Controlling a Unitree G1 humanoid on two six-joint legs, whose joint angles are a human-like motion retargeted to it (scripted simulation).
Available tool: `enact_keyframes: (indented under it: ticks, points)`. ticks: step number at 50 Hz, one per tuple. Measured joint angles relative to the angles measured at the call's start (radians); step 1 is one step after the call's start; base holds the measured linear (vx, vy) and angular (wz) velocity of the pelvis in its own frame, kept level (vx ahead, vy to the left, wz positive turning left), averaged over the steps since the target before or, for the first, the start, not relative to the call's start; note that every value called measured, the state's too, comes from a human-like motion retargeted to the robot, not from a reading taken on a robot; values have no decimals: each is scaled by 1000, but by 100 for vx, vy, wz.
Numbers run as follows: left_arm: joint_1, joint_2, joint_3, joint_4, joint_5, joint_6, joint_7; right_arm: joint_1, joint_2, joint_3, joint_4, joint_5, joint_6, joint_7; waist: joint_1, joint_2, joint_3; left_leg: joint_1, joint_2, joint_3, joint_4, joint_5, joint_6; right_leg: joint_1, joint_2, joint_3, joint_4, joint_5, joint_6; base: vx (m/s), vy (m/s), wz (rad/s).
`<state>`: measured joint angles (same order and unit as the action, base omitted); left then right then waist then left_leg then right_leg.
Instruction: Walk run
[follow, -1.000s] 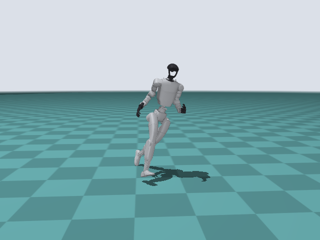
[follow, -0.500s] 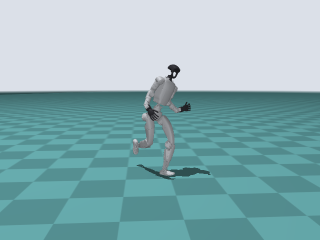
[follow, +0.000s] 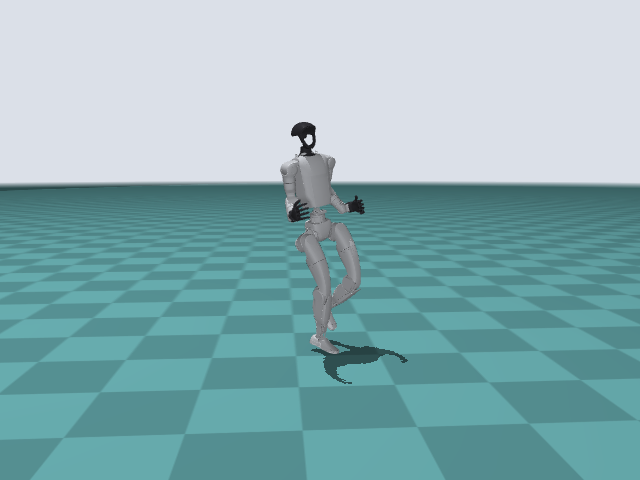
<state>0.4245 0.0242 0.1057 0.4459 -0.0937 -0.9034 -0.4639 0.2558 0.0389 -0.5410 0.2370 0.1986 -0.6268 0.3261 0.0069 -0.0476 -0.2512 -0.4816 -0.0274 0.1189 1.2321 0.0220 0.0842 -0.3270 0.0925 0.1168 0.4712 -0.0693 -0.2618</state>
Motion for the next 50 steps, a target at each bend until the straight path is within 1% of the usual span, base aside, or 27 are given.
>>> enact_keyframes:
  ticks: [2, 5, 7, 9, 10, 11, 12, 13, 14, 15, 17, 20, 22, 26, 27, 29, 30, 32, 33, 34, 35, 37, 39, 42, 45, 48, 50]
  points:
    - [43, -8, 52, -17, 72, -15, 7, 7, -23, 95, -87, 80, -25, -23, 41, -2, 43, -103, 36, -8, -199, -68, 42, 156, 65, -30, -108, 227, 38, 172, -84, -171]
    - [73, -37, 119, -46, 156, -17, 46, 0, -83, 118, -160, 45, -24, 5, 185, -40, 106, -185, 20, 82, -677, -106, 109, 342, 66, 123, -203, 550, 272, 209, -62, -216]
    - [53, -55, 135, -65, 188, -13, 104, -17, -111, 117, -193, -37, 11, 6, 236, 0, 163, -129, -2, 77, -1012, -128, 99, 442, 112, 125, -196, 579, 399, 210, -46, -182]
    - [12, -60, 168, -109, 193, -2, 135, -48, -125, 147, -216, -97, 21, 23, 274, 27, 225, -121, 29, 29, -1161, -170, -41, 510, 161, 139, -89, 485, 468, 241, -45, -179]
    - [-7, -56, 187, -138, 189, 8, 149, -62, -125, 169, -220, -116, 23, 34, 255, 47, 246, -120, 75, 5, -1183, -177, -73, 530, 192, 105, -19, 429, 470, 214, -37, -97]
    - [-33, -41, 195, -174, 177, 19, 169, -74, -121, 213, -218, -131, 24, 23, 229, 73, 263, -123, 86, -37, -1122, -177, -66, 523, 211, 35, 82, 377, 434, 203, -32, -70]
    - [-57, -20, 202, -208, 162, 28, 182, -78, -116, 255, -218, -136, 26, 22, 203, 91, 270, -130, 105, -43, -1046, -122, -50, 504, 230, -23, 193, 325, 389, 218, -25, -64]
    - [-78, 12, 210, -241, 140, 33, 183, -68, -108, 292, -222, -121, 31, 41, 176, 95, 257, -143, 141, 24, -939, 43, -16, 461, 252, -57, 322, 273, 330, 286, -8, -7]
    - [-68, 44, 166, -258, 116, 33, 179, -11, -84, 285, -212, -102, 31, 92, 147, 96, 213, -137, 45, -145, -843, 28, -35, 404, 249, -155, 448, 220, 243, 360, 10, 77]
    - [-43, 75, 95, -266, 90, 31, 172, 69, -53, 255, -196, -80, 28, 159, 116, 95, 153, -122, -118, -431, -751, -76, -80, 338, 235, -285, 572, 167, 142, 320, 0, 83]
    - [-140, 92, 94, -232, 9, 22, 101, 131, -20, 283, -131, 2, 63, 169, 81, 49, 146, -154, 84, -50, -539, -176, -100, 136, 143, -222, 792, 20, 178, 207, -43, -12]
    - [-217, 116, 29, -243, 12, 16, 98, 229, 15, 346, -103, 161, 99, 218, 28, 93, 68, 44, 107, -32, -607, -308, -101, -93, 120, -271, 637, -9, 120, 160, -65, -64]
    - [-227, 109, -5, -251, 15, 20, 127, 276, 28, 340, -82, 179, 132, 268, -25, 87, 76, 148, 124, 49, -692, -192, -114, -188, 24, -287, 461, -27, 107, 159, -72, -90]
    - [-232, 55, -57, -231, -20, 64, 132, 270, 36, 240, -14, 107, 113, 255, -163, 99, 97, 432, 95, 117, -908, 328, -219, -245, -48, -221, -72, 45, 165, 145, -41, -47]
    - [-232, 40, -53, -227, -32, 76, 123, 255, 32, 227, -4, 85, 88, 229, -190, 109, 114, 488, 96, 123, -918, 436, -254, -233, -52, -193, -197, 51, 160, 149, -38, -131]
    - [-244, 18, -18, -230, -52, 90, 96, 202, 22, 222, -8, 36, 38, 163, -198, 139, 174, 552, 137, 141, -793, 502, -316, -185, -26, -171, -371, 43, 87, 164, -39, -235]
    - [-256, 10, -3, -234, -57, 92, 85, 173, 18, 219, -23, 9, 18, 132, -178, 154, 204, 563, 141, 116, -700, 502, -339, -164, -9, -183, -422, 40, 31, 131, 9, -177]
    - [-298, -8, -13, -229, -56, 88, 73, 105, -4, 188, -73, -50, -1, 63, -231, 115, 230, 576, -12, 52, -639, 489, -251, -178, -193, -193, -360, 106, 0, 134, 36, 21]
    - [-313, -7, -16, -228, -51, 85, 70, 80, -16, 184, -101, -75, -4, 31, -268, 76, 235, 574, -73, 33, -567, 451, -220, -187, -269, -159, -277, 234, 0, 202, 0, 28]
    - [-305, -5, -2, -223, -35, 76, 56, 70, -22, 207, -125, -90, -3, -1, -251, 61, 221, 545, -79, 92, -459, 390, -176, -208, -245, -92, -157, 212, 0, 235, -21, -92]
    - [-286, -2, 20, -217, -14, 65, 36, 68, -25, 243, -147, -101, -1, -34, -207, 59, 200, 504, -59, 189, -332, 317, -124, -234, -173, -10, -19, 114, 0, 225, -48, -125]
    - [-209, -29, 2, -146, 38, 25, -23, 31, -8, 196, -132, -55, 17, -58, -166, 86, 130, 332, -62, 32, -67, 144, -97, -199, -187, -85, 93, 38, 0, 213, -81, -45]
    - [-161, -56, -24, -89, 82, -9, 5, -49, 25, 122, -106, 48, 114, 35, -105, 72, 68, 133, -67, 12, -6, 32, -20, -145, -141, -93, 82, -13, 0, 170, -71, -127]
    - [-86, -61, -38, -82, 145, -25, 56, -94, 55, 185, -136, 201, 193, 72, -78, 64, 79, -31, -5, 5, -199, -44, 55, -18, -52, -95, -37, 46, 0, 108, -73, -155]
    - [-26, -73, 4, -73, 194, -25, 43, -92, 44, 232, -146, 343, 184, 77, 35, 18, 121, -89, -8, -18, -585, -24, 12, 164, 40, -8, -208, 218, 0, 113, -78, -282]
    - [14, -64, 23, -72, 219, -27, 71, -76, 15, 265, -155, 365, 194, 124, 149, -4, 166, -54, -36, -32, -976, -54, 38, 306, 93, 103, -272, 388, 71, 126, -31, -306]
    - [30, -65, 39, -83, 227, -23, 86, -57, -16, 294, -169, 340, 196, 168, 223, -26, 206, -42, -47, -73, -1126, -74, -57, 391, 83, 172, -260, 467, 131, 139, -15, -290]
